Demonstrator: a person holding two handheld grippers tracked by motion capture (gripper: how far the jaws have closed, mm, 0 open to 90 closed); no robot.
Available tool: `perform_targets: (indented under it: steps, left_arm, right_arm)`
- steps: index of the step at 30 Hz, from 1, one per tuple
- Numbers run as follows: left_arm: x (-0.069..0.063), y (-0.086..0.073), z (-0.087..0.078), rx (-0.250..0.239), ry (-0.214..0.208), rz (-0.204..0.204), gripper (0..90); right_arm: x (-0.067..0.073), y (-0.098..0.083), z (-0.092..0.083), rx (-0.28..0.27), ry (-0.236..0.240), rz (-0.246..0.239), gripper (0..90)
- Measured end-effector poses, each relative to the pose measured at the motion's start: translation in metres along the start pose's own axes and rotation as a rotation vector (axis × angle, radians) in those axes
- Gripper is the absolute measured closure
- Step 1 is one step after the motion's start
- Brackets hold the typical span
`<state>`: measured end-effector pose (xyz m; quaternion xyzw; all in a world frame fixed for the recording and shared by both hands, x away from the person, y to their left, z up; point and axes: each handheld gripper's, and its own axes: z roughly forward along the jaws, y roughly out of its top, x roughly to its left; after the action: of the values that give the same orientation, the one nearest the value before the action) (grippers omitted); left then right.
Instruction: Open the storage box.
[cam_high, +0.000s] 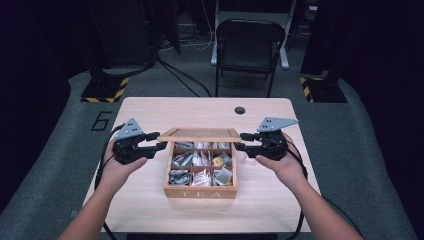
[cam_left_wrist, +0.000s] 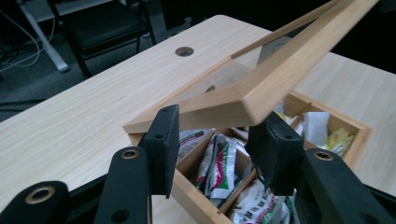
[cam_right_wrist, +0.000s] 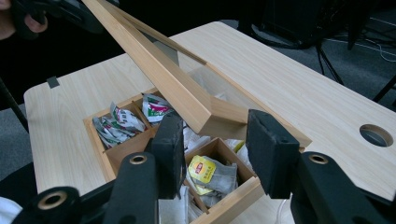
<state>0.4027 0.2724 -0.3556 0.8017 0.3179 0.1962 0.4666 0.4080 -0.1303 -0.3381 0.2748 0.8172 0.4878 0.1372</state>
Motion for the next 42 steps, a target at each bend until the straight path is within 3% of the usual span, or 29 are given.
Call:
perform_targets:
  steps: [9,16,27,31,42]
  left_arm:
    - [0.006,0.001,0.016,0.013,0.022,-0.009,52.6]
    - [0.005,0.004,0.021,0.022,0.047,0.018,56.1]
    - [0.009,0.005,0.023,0.011,0.043,0.011,57.3]
    - [0.011,0.007,0.024,0.008,0.037,0.0,57.3]
    - [0.019,0.014,0.026,0.007,0.023,-0.023,57.3]
  right_arm:
    - [-0.002,0.003,0.0,-0.001,-0.004,0.003,57.4]
    - [-0.003,0.004,0.0,-0.001,-0.003,-0.005,57.8]
    - [-0.007,0.005,0.003,-0.014,0.004,0.023,53.7]
    - [-0.009,0.004,0.006,-0.028,0.008,0.009,50.3]
    - [-0.03,-0.002,0.02,-0.016,-0.046,0.034,49.6]
